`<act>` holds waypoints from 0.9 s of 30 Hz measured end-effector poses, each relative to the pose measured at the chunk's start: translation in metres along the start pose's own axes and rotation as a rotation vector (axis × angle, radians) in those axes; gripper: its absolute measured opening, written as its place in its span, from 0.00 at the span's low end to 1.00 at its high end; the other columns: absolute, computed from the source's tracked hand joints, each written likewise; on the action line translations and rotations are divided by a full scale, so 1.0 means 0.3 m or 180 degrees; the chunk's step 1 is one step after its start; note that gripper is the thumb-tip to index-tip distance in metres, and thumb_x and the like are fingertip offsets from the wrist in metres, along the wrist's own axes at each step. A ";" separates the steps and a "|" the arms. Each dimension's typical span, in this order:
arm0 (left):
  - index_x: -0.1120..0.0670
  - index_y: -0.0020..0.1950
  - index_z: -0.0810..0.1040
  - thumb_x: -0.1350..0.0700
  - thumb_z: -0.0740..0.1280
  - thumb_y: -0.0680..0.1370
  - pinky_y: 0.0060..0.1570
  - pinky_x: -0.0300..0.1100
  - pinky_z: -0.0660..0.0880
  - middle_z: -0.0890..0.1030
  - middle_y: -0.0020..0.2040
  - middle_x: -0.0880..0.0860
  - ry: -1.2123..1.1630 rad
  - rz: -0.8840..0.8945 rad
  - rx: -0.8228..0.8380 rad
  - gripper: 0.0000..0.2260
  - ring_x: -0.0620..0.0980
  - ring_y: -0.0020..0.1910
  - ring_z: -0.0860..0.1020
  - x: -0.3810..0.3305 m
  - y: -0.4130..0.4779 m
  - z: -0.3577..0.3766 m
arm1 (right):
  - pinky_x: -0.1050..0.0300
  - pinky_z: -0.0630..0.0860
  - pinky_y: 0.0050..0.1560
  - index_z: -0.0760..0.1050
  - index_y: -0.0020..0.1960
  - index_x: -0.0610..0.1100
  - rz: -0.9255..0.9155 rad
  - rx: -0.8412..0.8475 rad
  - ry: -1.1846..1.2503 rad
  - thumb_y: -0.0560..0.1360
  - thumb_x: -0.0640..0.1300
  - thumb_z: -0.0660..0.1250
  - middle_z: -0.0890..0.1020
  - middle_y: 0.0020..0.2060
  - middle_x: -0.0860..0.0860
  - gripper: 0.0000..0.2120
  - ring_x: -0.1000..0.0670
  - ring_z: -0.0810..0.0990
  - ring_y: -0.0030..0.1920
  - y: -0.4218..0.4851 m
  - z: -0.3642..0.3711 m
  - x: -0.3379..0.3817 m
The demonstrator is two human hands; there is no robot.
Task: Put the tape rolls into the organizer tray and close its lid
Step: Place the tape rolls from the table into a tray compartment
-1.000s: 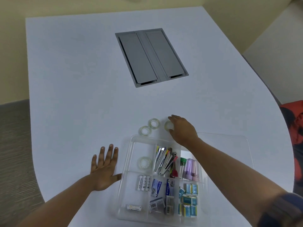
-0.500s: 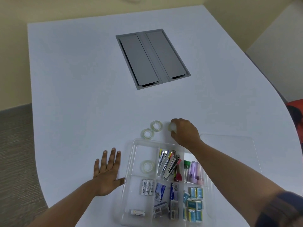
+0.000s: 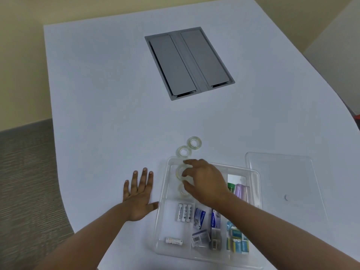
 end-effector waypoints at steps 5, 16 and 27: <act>0.47 0.66 0.18 0.35 0.55 0.77 0.66 0.55 0.25 0.16 0.65 0.47 0.0001 0.0011 -0.0037 0.44 0.52 0.64 0.17 0.003 0.004 0.003 | 0.49 0.72 0.56 0.83 0.52 0.48 -0.0058 0.0287 -0.0297 0.71 0.46 0.70 0.77 0.66 0.49 0.11 0.44 0.76 0.60 -0.021 0.111 0.010; 0.46 0.66 0.18 0.35 0.54 0.77 0.65 0.54 0.24 0.15 0.65 0.46 0.0020 0.0021 -0.0179 0.43 0.51 0.64 0.17 0.020 0.021 0.020 | 0.47 0.74 0.62 0.80 0.60 0.45 0.0040 -0.0126 0.0095 0.71 0.45 0.73 0.78 0.65 0.48 0.17 0.45 0.76 0.63 -0.081 0.084 -0.030; 0.47 0.71 0.24 0.34 0.51 0.77 0.69 0.54 0.28 0.21 0.71 0.45 -0.0158 0.0087 -0.0847 0.40 0.48 0.69 0.21 0.030 0.012 0.017 | 0.49 0.46 0.77 0.47 0.79 0.45 0.0817 -0.0415 -0.0268 0.77 0.63 0.60 0.48 0.79 0.51 0.40 0.50 0.42 0.79 -0.206 0.075 -0.291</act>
Point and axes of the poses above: each hand's wrist, its own y-axis towards the middle knuckle, its own z-axis out of the palm, x = y × z, the point moved 7 cm from there along y, towards the middle knuckle
